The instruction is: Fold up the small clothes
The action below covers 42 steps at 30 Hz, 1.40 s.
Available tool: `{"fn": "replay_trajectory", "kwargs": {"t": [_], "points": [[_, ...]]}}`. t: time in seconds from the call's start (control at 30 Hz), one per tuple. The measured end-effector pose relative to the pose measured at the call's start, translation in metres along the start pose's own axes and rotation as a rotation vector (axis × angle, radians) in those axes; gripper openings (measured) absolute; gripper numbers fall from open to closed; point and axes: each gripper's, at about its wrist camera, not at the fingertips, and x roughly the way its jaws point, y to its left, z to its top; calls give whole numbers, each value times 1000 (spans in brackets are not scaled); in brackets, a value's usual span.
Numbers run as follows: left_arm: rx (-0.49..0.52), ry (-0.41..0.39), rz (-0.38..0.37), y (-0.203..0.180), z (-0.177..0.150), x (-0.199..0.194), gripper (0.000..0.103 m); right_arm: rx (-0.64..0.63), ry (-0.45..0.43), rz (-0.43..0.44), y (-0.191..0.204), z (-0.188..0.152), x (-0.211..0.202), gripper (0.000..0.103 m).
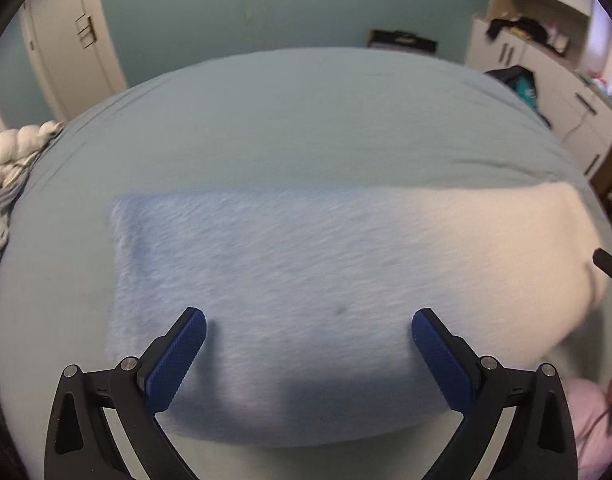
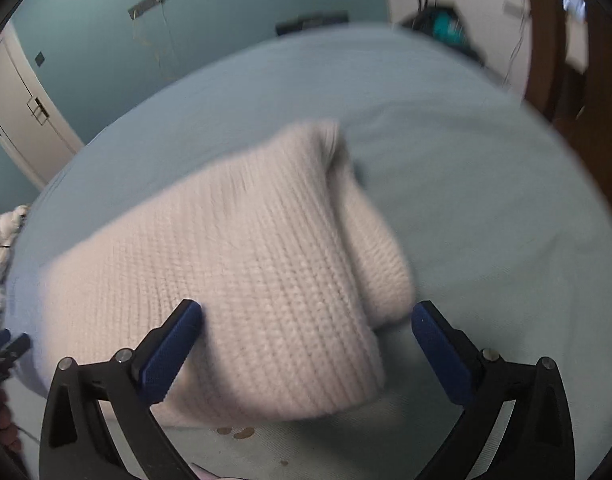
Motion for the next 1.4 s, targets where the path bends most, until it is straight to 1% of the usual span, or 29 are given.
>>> {"fn": "replay_trajectory", "kwargs": {"t": [0.07,0.1,0.13,0.2,0.27,0.3,0.33,0.37,0.43,0.47,0.5,0.57,0.6,0.63,0.67,0.73,0.77,0.87,0.9,0.97,1.03,1.07,1.13,1.2,1.27,1.33,1.4], "points": [[33,-13,12,-15,0,0,103,-82,-77,21,23,-2,-19,102],[47,-6,15,-22,-1,3,103,-115,-93,29,33,-5,-23,102],[56,6,14,-21,2,9,103,-170,-105,44,48,-8,-27,102],[67,29,12,-29,1,19,103,-268,-86,61,73,-15,-20,102],[60,30,28,-39,-3,26,103,-315,-48,42,86,-26,-8,102],[55,32,29,-36,-4,31,103,-332,-12,25,90,-30,2,102],[56,38,29,-31,-3,36,103,-333,27,15,92,-34,12,102],[66,40,36,-33,-4,41,103,-308,49,22,89,-36,19,102],[84,24,53,-26,3,50,103,-283,49,42,77,-38,14,102],[89,17,66,-29,2,53,103,-287,48,39,77,-40,13,102],[85,15,70,-21,-9,51,103,-293,46,33,78,-39,13,102],[65,31,71,-21,-8,46,103,-288,46,24,78,-40,7,102],[56,38,65,-21,-5,43,103,-261,53,21,76,-41,1,102],[46,43,52,-21,-3,36,103,-234,54,25,71,-30,-3,102],[38,45,34,-21,-3,30,103,-201,51,42,67,-33,-9,102],[26,43,20,-13,-7,14,103,-100,37,117,55,-41,-25,102],[22,48,23,-11,-9,8,103,-58,44,132,50,-45,-27,102],[-27,85,37,7,-17,-8,103,106,133,186,27,-58,-25,102],[-47,94,33,14,-21,-15,103,184,162,222,15,-63,-23,102],[-64,95,40,24,-26,-30,103,297,200,284,0,-72,-16,102],[-73,78,75,35,-34,-41,103,437,259,390,-17,-83,-1,102],[-78,70,90,39,-35,-47,103,487,277,431,-22,-89,4,102],[-90,63,96,49,-43,-55,103,584,296,496,-30,-99,15,102],[-115,56,98,57,-55,-59,103,625,320,504,-32,-106,23,101],[-135,58,105,64,-60,-58,103,641,335,516,-32,-102,34,95],[-140,60,108,70,-55,-48,103,652,307,541,-28,-95,40,95],[-145,67,107,73,-54,-43,103,657,302,567,-25,-89,48,95]]}}
